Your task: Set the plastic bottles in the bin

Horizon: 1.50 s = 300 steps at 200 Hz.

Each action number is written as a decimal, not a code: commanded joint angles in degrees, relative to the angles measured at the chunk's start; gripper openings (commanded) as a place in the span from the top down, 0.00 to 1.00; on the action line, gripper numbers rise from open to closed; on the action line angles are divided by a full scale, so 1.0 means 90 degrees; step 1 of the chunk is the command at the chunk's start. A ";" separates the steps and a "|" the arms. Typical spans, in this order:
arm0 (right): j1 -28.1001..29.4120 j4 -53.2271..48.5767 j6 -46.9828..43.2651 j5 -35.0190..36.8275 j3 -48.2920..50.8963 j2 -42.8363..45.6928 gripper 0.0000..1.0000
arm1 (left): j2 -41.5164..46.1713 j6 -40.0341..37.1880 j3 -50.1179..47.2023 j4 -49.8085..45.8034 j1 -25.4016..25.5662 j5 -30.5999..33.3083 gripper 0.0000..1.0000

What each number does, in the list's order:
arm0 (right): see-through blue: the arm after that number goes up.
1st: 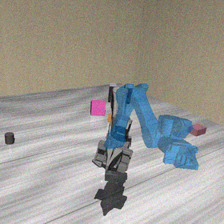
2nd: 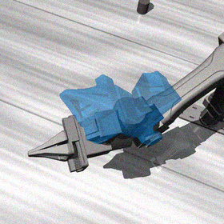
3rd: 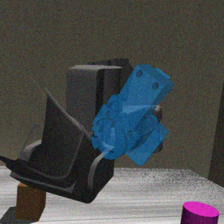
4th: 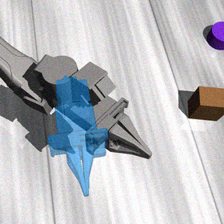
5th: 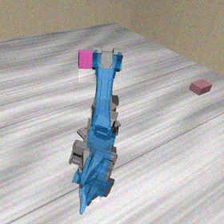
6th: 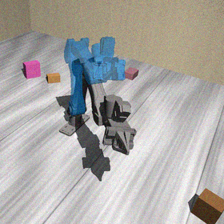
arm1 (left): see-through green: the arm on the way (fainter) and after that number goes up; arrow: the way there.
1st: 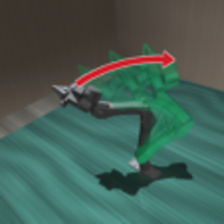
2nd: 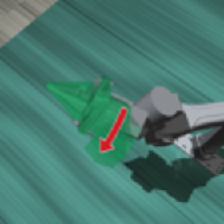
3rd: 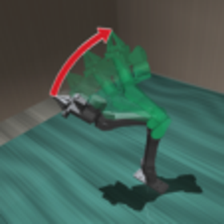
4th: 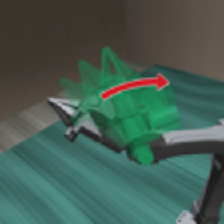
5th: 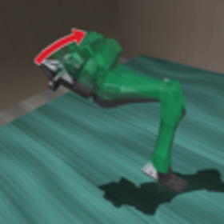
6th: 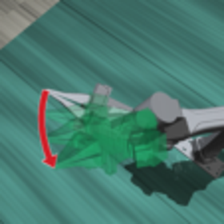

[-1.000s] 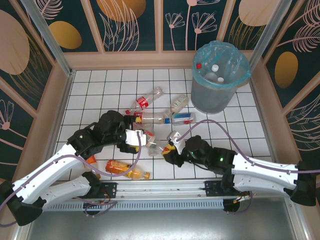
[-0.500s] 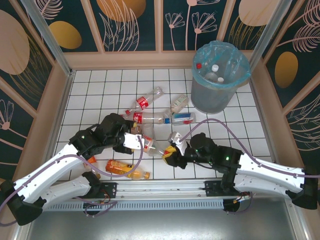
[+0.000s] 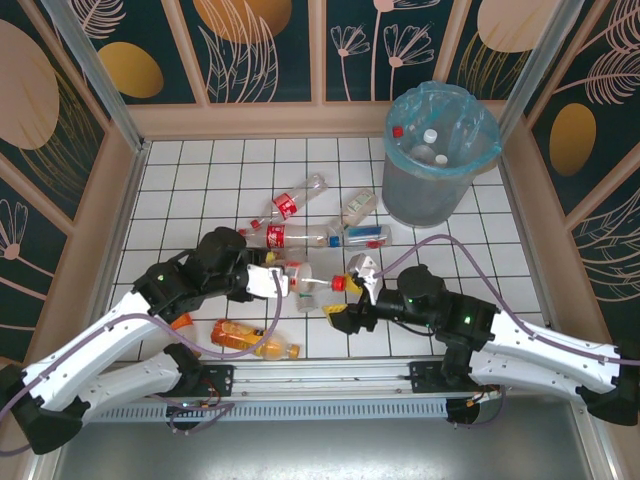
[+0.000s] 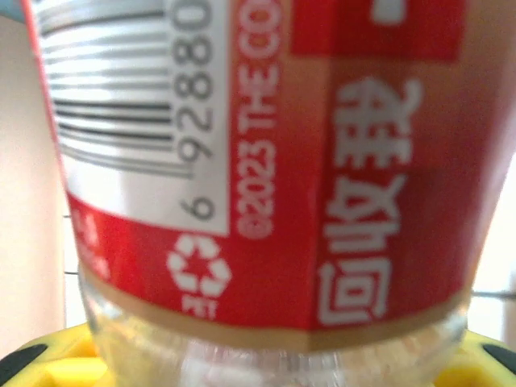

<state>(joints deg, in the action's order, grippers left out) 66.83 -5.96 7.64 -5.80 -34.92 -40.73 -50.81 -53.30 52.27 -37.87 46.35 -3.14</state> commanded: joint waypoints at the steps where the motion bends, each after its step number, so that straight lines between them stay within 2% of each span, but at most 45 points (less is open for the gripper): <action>1: -0.0017 0.0966 -0.0311 0.0767 -0.0417 0.0092 0.14 | 0.0380 0.0922 -0.0170 0.1731 -0.0037 -0.0484 0.48; 17: -0.0123 0.1671 -0.0662 0.0994 -0.0611 0.0059 0.09 | 0.0508 0.1640 -0.0474 0.2926 -0.0039 -0.0794 0.49; 40: -0.0478 0.2555 -0.1041 0.0308 -0.1069 -0.0151 0.08 | 0.0348 0.2627 -0.0582 0.4148 -0.0037 -0.1249 0.51; 64: -0.0850 0.2759 -0.1303 -0.0125 -0.1797 -0.0514 0.08 | -0.0085 0.3958 -0.0472 0.5087 -0.0041 -0.1242 0.50; 88: -0.1253 0.2716 -0.1579 -0.0251 -0.2394 -0.0879 0.09 | -0.0364 0.4782 -0.0622 0.6016 -0.0041 -0.1072 0.51; 121: -0.1901 0.2343 -0.1435 -0.0743 -0.3352 -0.1496 0.17 | -0.0462 0.5031 -0.0992 0.6822 -0.0033 -0.1247 0.54; 157: -0.2288 0.1648 -0.1182 -0.1431 -0.4267 -0.2155 0.30 | -0.0584 0.5036 -0.0997 0.6784 -0.0033 -0.1216 0.55; 184: -0.2345 0.1224 -0.1206 -0.2095 -0.4665 -0.2404 0.31 | -0.0604 0.4940 -0.0955 0.6632 -0.0033 -0.1118 0.55; 232: -0.2357 0.0894 -0.1252 -0.2436 -0.4945 -0.2679 0.29 | -0.0668 0.4793 -0.0851 0.6293 -0.0033 -0.1068 0.56; 251: -0.2397 0.0714 -0.1315 -0.2469 -0.5042 -0.2785 0.40 | -0.0682 0.4808 -0.0854 0.6276 -0.0035 -0.1101 0.56; 266: -0.2409 0.0555 -0.1364 -0.2646 -0.5164 -0.2874 0.54 | -0.0702 0.4816 -0.0855 0.6240 -0.0033 -0.1104 0.56; 273: -0.2416 0.0503 -0.1370 -0.2707 -0.5205 -0.2911 0.63 | -0.0702 0.4814 -0.0846 0.6232 -0.0033 -0.1083 0.56; 281: -0.2425 0.0471 -0.1385 -0.2741 -0.5232 -0.2934 0.80 | -0.0698 0.4821 -0.0844 0.6239 -0.0033 -0.1068 0.56; 285: -0.2434 0.0460 -0.1386 -0.2736 -0.5248 -0.2935 0.85 | -0.0693 0.4827 -0.0843 0.6239 -0.0039 -0.1068 0.55; 300: -0.2441 0.0474 -0.1416 -0.2686 -0.5233 -0.2892 0.88 | -0.0665 0.4823 -0.0838 0.6215 -0.0033 -0.1029 0.53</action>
<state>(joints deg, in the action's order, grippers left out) 45.32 -0.93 -4.60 -28.60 -79.85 -67.16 -57.12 -9.13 43.51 17.72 45.87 -12.38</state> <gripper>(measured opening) 0.173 0.453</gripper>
